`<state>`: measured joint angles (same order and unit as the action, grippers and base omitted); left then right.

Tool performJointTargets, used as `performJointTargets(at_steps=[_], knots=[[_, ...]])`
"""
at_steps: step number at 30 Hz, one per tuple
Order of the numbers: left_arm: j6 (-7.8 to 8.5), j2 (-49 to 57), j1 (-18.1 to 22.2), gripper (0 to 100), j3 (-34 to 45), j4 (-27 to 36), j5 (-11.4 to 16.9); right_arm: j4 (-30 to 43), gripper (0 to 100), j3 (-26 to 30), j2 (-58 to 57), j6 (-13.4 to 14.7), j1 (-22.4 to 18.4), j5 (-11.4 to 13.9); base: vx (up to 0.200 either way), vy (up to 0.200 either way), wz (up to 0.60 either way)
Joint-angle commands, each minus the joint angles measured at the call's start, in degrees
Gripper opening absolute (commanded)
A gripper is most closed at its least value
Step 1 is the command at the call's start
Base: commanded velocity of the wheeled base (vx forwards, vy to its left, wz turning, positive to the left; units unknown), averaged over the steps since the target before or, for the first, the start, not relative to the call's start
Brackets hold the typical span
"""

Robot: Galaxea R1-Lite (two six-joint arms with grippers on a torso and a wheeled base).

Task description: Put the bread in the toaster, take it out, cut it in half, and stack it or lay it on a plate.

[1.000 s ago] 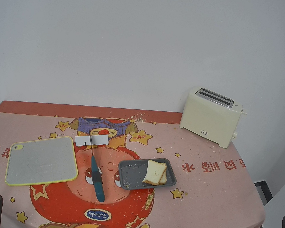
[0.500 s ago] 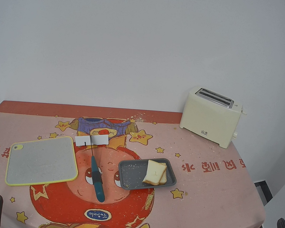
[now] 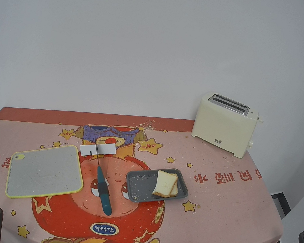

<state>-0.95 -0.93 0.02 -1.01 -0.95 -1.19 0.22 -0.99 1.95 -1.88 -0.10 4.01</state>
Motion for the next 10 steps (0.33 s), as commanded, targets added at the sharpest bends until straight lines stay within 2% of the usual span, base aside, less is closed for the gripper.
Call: performJointTargets(at_steps=[1, 10], knots=[[-0.02, 0.93, 0.06, 100, 1.01, -0.02, -0.04, -0.04, 0, 0.99, -1.95, 0.12, 0.19, -0.06, 0.000, 0.000, 0.00], [-0.02, 0.93, 0.06, 100, 1.01, -0.02, -0.04, -0.04, 0, 0.90, -1.95, 0.47, 0.19, -0.32, 0.000, 0.000, 0.00]])
